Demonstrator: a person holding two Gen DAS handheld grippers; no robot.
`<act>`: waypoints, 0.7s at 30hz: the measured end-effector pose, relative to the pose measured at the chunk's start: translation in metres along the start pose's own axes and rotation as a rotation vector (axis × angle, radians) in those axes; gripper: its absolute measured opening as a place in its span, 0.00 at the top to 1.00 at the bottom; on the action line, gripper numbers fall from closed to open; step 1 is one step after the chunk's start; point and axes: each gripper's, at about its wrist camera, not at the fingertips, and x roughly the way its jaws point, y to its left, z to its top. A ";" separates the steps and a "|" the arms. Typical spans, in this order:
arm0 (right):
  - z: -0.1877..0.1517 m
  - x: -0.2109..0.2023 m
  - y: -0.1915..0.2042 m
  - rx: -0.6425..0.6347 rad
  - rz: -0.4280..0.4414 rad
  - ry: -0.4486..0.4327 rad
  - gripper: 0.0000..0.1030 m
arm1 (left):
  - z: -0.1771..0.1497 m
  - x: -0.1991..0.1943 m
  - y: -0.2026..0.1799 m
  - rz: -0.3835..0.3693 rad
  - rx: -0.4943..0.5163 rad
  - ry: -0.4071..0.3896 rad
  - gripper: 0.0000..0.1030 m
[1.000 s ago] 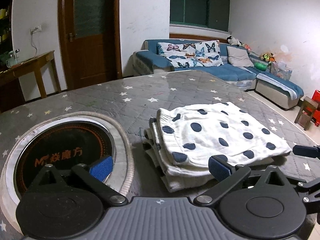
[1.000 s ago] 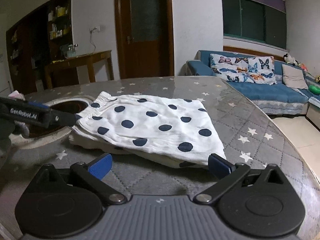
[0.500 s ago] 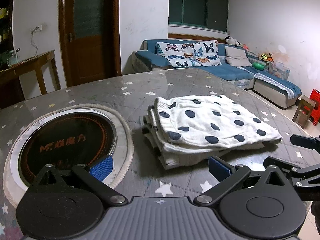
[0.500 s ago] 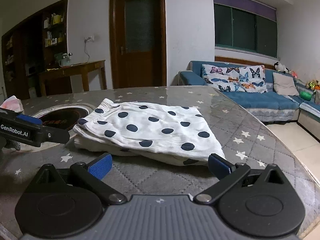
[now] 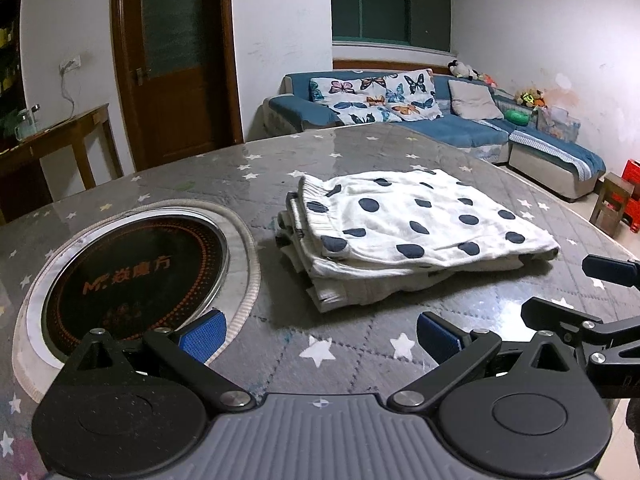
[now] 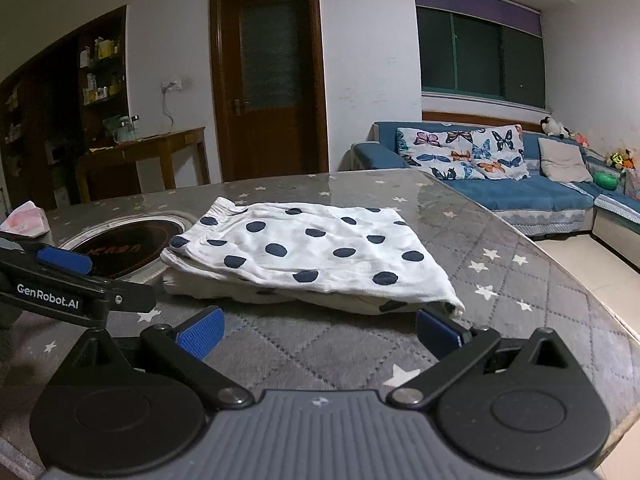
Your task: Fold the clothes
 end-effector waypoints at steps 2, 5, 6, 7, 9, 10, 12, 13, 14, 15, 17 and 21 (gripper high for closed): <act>-0.001 -0.001 0.000 0.017 0.002 -0.004 0.00 | -0.001 -0.001 -0.002 -0.003 0.001 0.001 0.00; -0.005 -0.002 0.000 0.038 -0.004 -0.004 0.00 | -0.004 0.000 -0.005 -0.003 0.015 0.005 0.00; -0.006 -0.002 0.000 0.040 -0.009 -0.002 0.00 | -0.004 0.000 -0.006 -0.004 0.019 0.007 0.00; -0.007 -0.001 0.000 0.041 -0.013 0.001 0.00 | -0.005 0.000 -0.007 -0.004 0.023 0.008 0.00; -0.009 -0.001 0.000 0.045 -0.022 0.005 0.00 | -0.007 0.001 -0.009 -0.004 0.031 0.012 0.00; -0.009 0.000 -0.001 0.047 -0.025 0.006 0.00 | -0.008 0.001 -0.010 -0.005 0.035 0.013 0.00; -0.010 0.000 -0.001 0.051 -0.033 0.008 0.00 | -0.007 0.002 -0.011 -0.004 0.036 0.014 0.00; -0.010 0.001 -0.001 0.052 -0.034 0.007 0.00 | -0.007 0.002 -0.011 -0.004 0.037 0.014 0.00; -0.010 0.001 -0.001 0.053 -0.036 0.007 0.00 | -0.007 0.002 -0.012 -0.003 0.040 0.015 0.00; -0.010 0.001 -0.002 0.054 -0.038 0.006 0.00 | -0.008 0.002 -0.012 -0.003 0.043 0.016 0.00; -0.010 0.002 -0.001 0.054 -0.039 0.009 0.00 | -0.008 0.003 -0.013 -0.001 0.050 0.019 0.00; -0.011 0.004 -0.002 0.056 -0.040 0.015 0.00 | -0.008 0.005 -0.016 -0.008 0.059 0.026 0.00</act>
